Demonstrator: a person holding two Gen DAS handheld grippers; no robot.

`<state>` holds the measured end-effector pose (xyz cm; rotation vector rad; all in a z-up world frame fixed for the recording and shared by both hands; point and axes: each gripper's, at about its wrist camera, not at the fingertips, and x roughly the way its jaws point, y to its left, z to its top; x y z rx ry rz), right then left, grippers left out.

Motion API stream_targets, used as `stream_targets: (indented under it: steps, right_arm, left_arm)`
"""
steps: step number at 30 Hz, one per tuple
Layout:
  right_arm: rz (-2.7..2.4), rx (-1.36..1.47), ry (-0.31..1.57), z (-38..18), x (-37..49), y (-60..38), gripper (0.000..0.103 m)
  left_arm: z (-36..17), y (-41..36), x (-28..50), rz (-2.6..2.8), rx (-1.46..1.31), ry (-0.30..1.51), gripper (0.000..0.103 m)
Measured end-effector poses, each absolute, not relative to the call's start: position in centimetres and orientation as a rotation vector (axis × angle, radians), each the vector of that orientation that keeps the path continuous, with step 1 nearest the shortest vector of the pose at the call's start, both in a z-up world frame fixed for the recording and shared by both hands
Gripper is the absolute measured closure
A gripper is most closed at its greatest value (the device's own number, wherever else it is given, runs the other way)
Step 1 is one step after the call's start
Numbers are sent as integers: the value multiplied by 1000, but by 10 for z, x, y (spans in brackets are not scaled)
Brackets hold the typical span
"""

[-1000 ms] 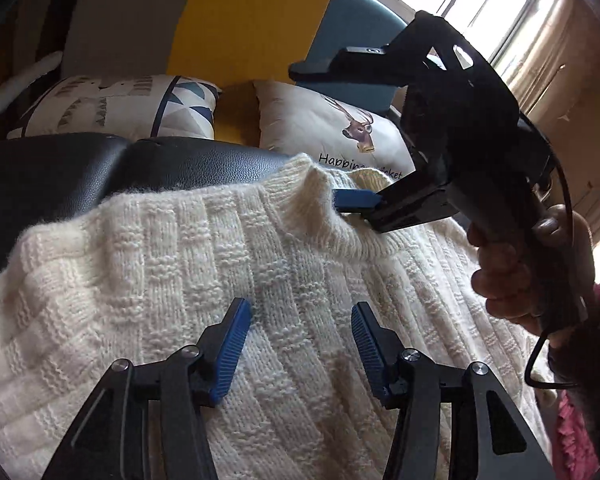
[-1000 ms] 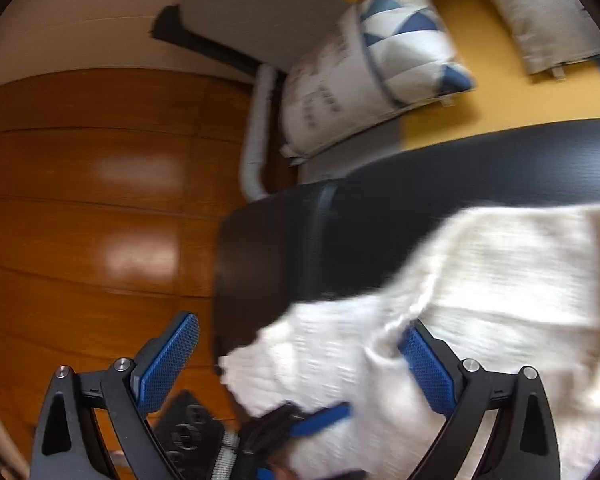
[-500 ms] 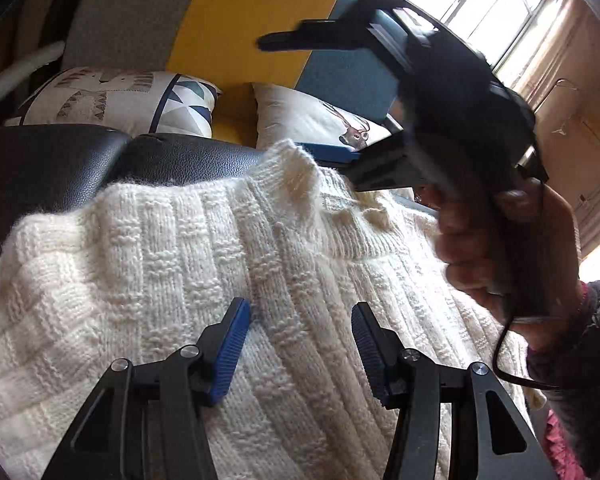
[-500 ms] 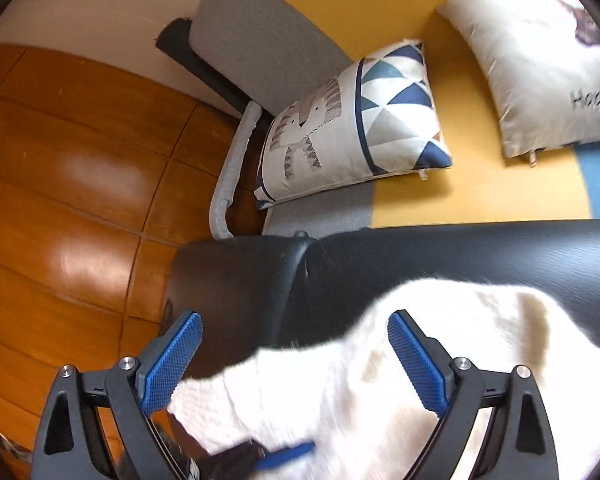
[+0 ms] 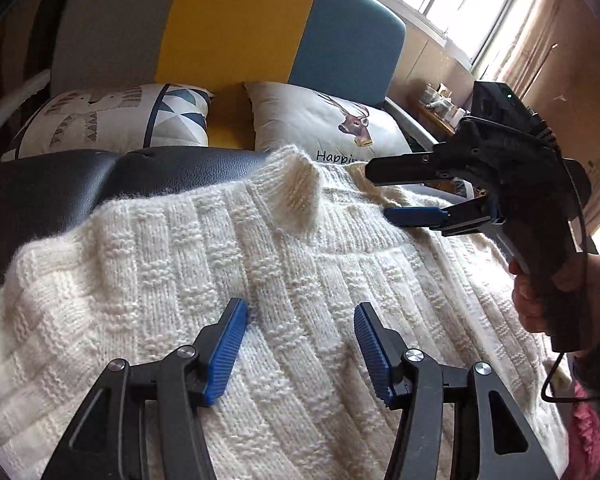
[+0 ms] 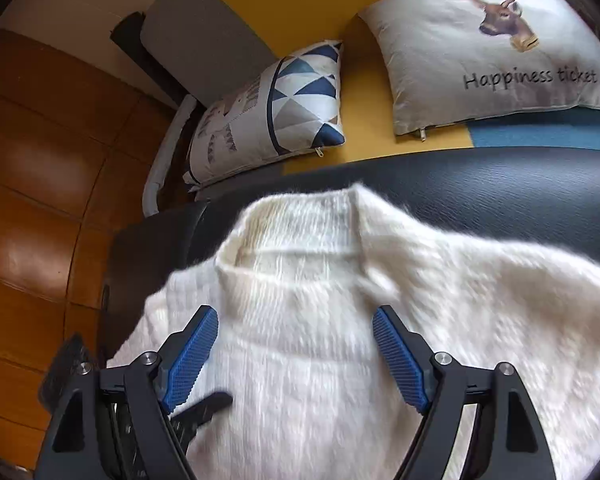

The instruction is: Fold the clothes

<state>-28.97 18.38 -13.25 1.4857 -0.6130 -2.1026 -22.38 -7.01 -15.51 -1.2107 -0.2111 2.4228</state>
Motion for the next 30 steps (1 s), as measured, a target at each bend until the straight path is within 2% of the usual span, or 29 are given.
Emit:
stream_targets:
  steps: [4,7,10,13,16,19,21,25,28,30]
  right_arm:
    - [-2211,1410,-729,-107,-226,249,21]
    - [-2380,1402,-794,-95,-153,322,21]
    - [-2572,1470,-831,-94,-78,389,21]
    - [-2682,1499,-967,-100,-4,442,21]
    - [-2651,1454,-1227,-120,56,473,21]
    - [-2607,1420,-1370,-142,89,481,21]
    - [-2690,1448,-1289,-142,95,469,21]
    - [-2821,1484,-974,-135,78,431,21]
    - [-2878,1529,-840,-139,57,414,21]
    - [-2892,1594,-836,-150,44,413,21]
  left_arm:
    - [-154,-57,-225,2434,-1224,-79,40]
    - [-148,-47,-223,2472,-1278,2,40]
    - [-132,-46,-211,2421,-1289,-185,42]
    - [-117,-29,-186,2344,-1255,-318,41]
    - [-117,4,-156,2277,-1261,-318,41]
    - [-119,45,-123,2190,-1277,-299,41]
    - [-119,75,-99,2148,-1276,-214,41]
    - [-121,117,-59,2111,-1261,-22,41]
    - [-132,126,-47,2115,-1301,45,40]
    - [-140,125,-43,2116,-1330,50,40]
